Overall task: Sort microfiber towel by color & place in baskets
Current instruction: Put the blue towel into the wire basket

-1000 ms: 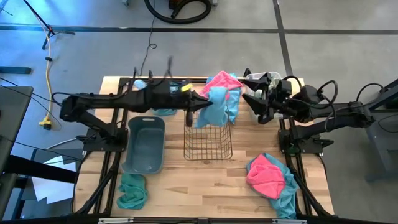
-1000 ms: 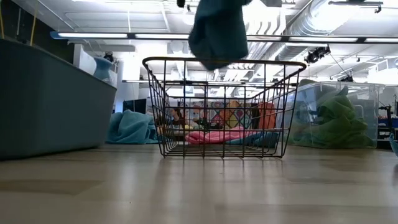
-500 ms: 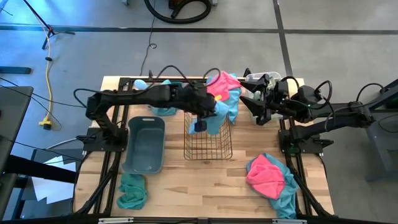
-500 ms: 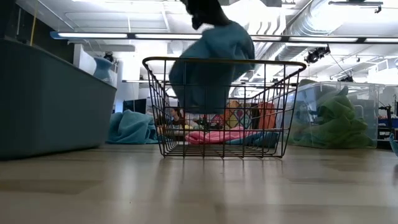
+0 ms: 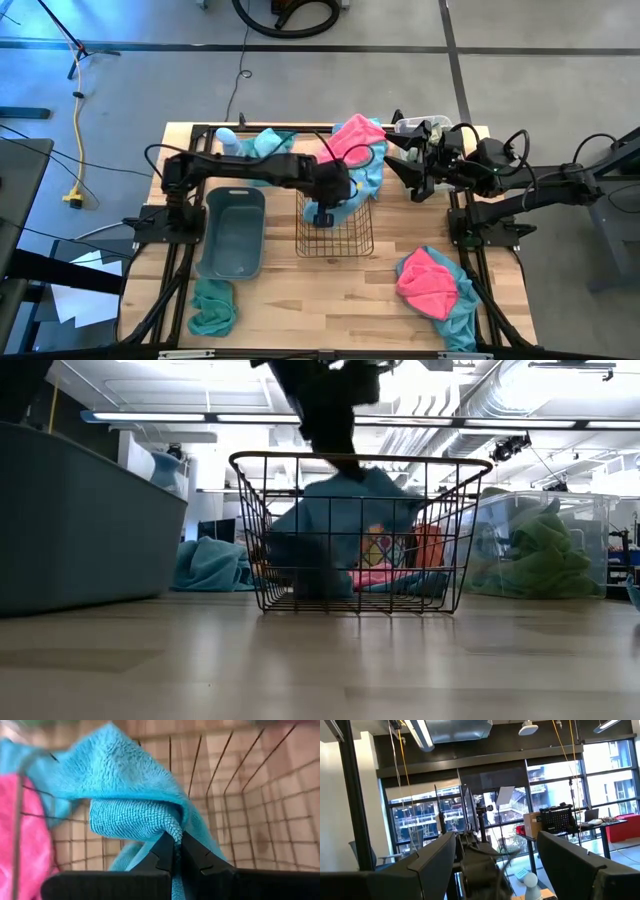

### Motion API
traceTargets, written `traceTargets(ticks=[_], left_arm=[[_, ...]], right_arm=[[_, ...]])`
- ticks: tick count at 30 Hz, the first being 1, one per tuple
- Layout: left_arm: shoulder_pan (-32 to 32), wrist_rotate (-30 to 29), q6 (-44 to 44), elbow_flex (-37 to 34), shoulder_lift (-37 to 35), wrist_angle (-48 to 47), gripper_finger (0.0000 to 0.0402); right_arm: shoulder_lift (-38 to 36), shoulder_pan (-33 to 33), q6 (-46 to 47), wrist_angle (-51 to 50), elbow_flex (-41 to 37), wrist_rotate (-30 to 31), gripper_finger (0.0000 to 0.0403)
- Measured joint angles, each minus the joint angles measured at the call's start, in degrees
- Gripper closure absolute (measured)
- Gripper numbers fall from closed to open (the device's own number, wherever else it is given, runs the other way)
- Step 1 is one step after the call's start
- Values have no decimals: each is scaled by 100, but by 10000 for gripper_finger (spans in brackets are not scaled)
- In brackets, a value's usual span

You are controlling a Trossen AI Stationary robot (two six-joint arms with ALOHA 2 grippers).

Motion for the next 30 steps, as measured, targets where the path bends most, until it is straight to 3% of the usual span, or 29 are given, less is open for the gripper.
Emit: traceTargets(ticks=[10, 20, 25, 30], left_arm=[[-114, -255, -285, -2, 549, -659, 401], [-180, -256, -342, 0, 931, -275, 387], [-204, -244, -468, -7, 1010, -127, 357], [-204, -221, -605, 0, 983, -68, 291]], right_arm=[[0, 1, 2, -91, 0, 0, 126], [2, 1, 2, -216, 0, 0, 126], [2, -1, 2, -253, 0, 0, 126], [2, 1, 1, -254, 0, 0, 126]])
